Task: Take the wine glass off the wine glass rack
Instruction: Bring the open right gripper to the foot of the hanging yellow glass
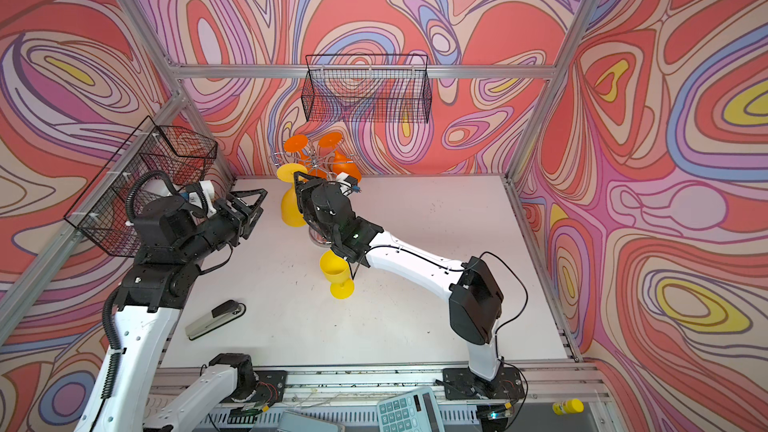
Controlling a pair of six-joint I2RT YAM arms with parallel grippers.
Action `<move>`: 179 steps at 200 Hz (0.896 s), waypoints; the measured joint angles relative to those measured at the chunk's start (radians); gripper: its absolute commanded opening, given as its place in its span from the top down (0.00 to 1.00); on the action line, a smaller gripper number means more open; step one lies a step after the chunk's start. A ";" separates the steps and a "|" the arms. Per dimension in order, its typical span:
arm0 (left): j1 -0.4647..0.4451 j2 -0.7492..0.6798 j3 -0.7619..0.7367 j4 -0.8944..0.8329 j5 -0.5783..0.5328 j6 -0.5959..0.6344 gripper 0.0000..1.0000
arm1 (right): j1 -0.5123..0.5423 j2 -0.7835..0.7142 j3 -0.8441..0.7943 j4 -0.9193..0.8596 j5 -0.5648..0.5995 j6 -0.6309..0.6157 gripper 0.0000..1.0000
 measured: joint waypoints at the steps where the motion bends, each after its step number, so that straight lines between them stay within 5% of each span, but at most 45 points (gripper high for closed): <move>1: 0.000 0.000 0.000 0.000 0.000 0.000 0.38 | 0.000 0.000 0.001 0.000 0.000 0.000 0.70; 179: 0.000 -0.014 0.001 -0.001 0.014 0.038 0.38 | -0.003 0.037 0.051 -0.030 0.003 -0.032 1.00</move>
